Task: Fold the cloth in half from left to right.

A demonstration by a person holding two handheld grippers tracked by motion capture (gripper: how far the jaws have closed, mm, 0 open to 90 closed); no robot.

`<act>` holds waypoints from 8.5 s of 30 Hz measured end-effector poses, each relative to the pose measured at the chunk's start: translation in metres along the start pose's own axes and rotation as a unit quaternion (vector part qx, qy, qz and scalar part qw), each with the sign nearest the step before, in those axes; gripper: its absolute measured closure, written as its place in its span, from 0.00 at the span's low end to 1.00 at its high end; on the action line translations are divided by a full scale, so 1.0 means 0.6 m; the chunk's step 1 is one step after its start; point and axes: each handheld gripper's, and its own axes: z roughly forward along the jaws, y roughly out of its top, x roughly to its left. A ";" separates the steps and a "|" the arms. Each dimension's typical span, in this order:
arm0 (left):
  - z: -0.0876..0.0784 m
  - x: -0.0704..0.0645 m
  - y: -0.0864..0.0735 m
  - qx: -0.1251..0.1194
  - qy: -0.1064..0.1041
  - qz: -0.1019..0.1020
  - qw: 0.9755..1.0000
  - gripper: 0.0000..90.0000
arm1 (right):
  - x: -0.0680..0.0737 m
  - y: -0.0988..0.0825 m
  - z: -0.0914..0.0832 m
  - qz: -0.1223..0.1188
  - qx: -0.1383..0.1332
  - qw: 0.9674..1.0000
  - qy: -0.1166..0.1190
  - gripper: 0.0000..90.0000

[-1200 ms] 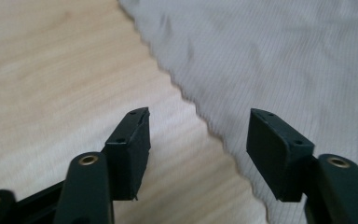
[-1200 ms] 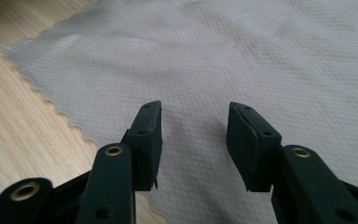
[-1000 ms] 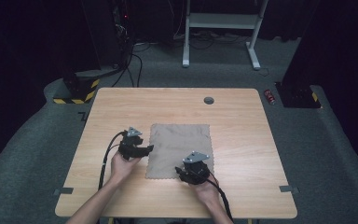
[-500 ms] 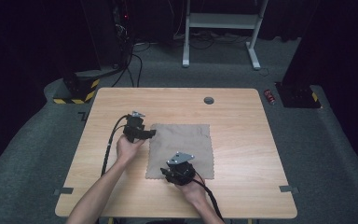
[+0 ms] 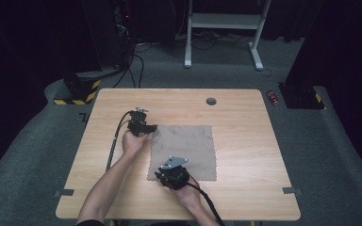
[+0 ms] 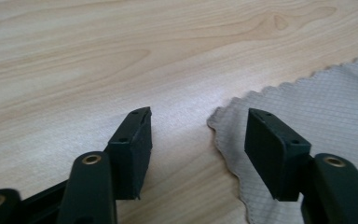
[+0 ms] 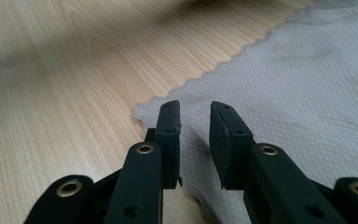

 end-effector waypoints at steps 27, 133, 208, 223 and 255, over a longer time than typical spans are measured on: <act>0.015 -0.013 0.012 -0.002 0.020 0.038 0.999 0.61 | 0.049 0.016 0.026 -0.052 0.025 0.998 -0.009 0.75; 0.000 -0.086 0.059 0.000 -0.079 0.088 0.993 0.99 | 0.036 -0.020 -0.062 -0.020 -0.017 0.999 -0.035 1.00; 0.061 -0.223 0.102 0.009 -0.120 0.153 0.981 0.99 | -0.026 -0.116 -0.160 0.061 -0.022 0.992 -0.104 1.00; 0.075 -0.247 0.106 0.012 -0.126 0.162 0.979 0.99 | -0.043 -0.139 -0.180 0.081 -0.017 0.989 -0.121 1.00; 0.074 -0.258 0.111 -0.024 -0.105 0.147 0.983 0.67 | -0.061 -0.147 -0.201 0.103 -0.006 0.987 -0.126 0.79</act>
